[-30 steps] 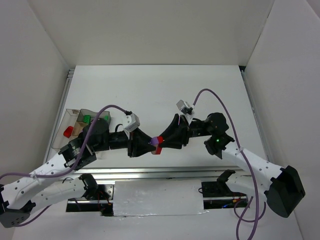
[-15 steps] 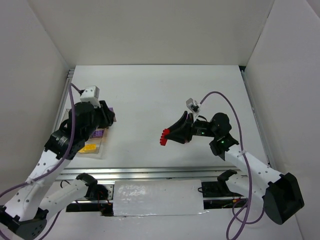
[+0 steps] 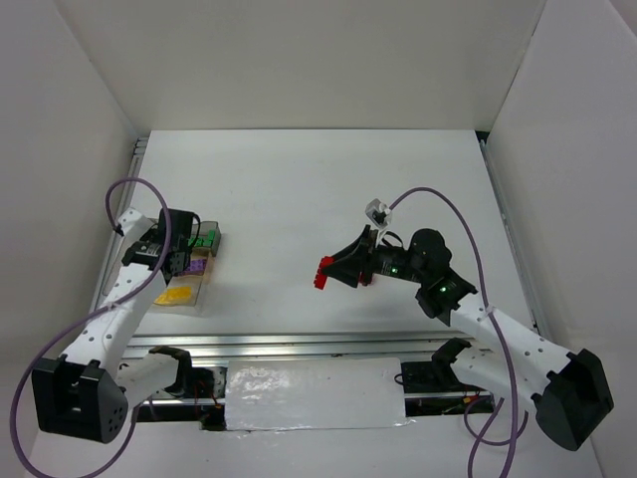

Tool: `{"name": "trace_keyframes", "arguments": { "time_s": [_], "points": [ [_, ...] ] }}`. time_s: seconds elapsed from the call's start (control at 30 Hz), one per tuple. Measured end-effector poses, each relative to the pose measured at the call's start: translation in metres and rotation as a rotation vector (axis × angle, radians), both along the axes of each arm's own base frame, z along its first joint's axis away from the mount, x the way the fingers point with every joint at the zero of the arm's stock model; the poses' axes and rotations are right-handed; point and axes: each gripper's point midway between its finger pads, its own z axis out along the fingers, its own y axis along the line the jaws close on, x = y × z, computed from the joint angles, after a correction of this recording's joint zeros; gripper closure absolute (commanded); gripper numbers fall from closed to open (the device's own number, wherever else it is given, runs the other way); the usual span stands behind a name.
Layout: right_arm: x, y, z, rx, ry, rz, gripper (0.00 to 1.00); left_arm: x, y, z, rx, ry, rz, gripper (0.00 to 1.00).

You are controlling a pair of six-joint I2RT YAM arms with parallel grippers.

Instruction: Sort the legos into containers by color

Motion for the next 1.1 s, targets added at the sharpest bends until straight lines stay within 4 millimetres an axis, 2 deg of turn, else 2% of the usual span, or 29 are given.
{"name": "trace_keyframes", "arguments": {
  "time_s": [0.03,0.07,0.17,0.23,0.33,0.4,0.5,0.53,0.67,0.8,0.9,1.0,1.07,1.1],
  "points": [
    [0.0,-0.001,0.001,0.0,-0.005,-0.002,1.0,0.001,0.001,-0.003,-0.008,-0.011,0.014,0.86],
    [-0.001,-0.001,0.001,-0.001,-0.008,-0.003,1.0,0.003,0.001,-0.006,-0.011,-0.022,0.021,0.79],
    [-0.001,-0.001,0.001,-0.005,-0.011,-0.001,1.0,0.008,0.003,-0.014,-0.019,-0.042,0.046,0.69],
    [-0.002,-0.001,0.0,-0.006,-0.009,0.003,1.0,0.012,0.004,-0.021,-0.018,-0.042,0.053,0.66],
    [-0.003,-0.001,-0.001,-0.008,-0.007,0.011,1.0,0.016,0.006,-0.033,-0.019,-0.034,0.064,0.55],
    [-0.003,0.0,-0.003,-0.011,-0.001,0.017,1.0,0.019,0.007,-0.037,-0.021,-0.034,0.068,0.32],
    [-0.003,0.001,-0.005,-0.015,0.005,0.021,1.0,0.025,0.008,-0.039,-0.026,-0.047,0.074,0.18],
    [-0.003,0.001,-0.006,-0.017,0.007,0.024,1.0,0.026,0.008,-0.039,-0.027,-0.05,0.075,0.08],
    [-0.005,0.003,-0.009,-0.022,0.017,0.039,1.0,0.029,0.008,-0.038,-0.033,-0.061,0.075,0.0],
    [-0.003,0.004,-0.013,-0.026,0.04,0.037,1.0,0.03,0.001,-0.031,-0.053,-0.076,0.016,0.02],
    [0.002,0.004,-0.013,-0.014,0.085,0.003,1.0,0.042,-0.029,-0.007,-0.129,-0.157,-0.19,0.0],
    [0.005,0.006,-0.01,0.009,0.122,-0.014,1.0,0.051,-0.09,0.033,-0.254,-0.342,-0.555,0.02],
    [0.005,0.008,-0.005,0.029,0.138,-0.005,1.0,0.041,-0.14,0.063,-0.329,-0.464,-0.842,0.03],
    [0.005,0.009,-0.002,0.041,0.147,0.004,1.0,0.03,-0.166,0.076,-0.357,-0.511,-0.986,0.0]
  ]
}}
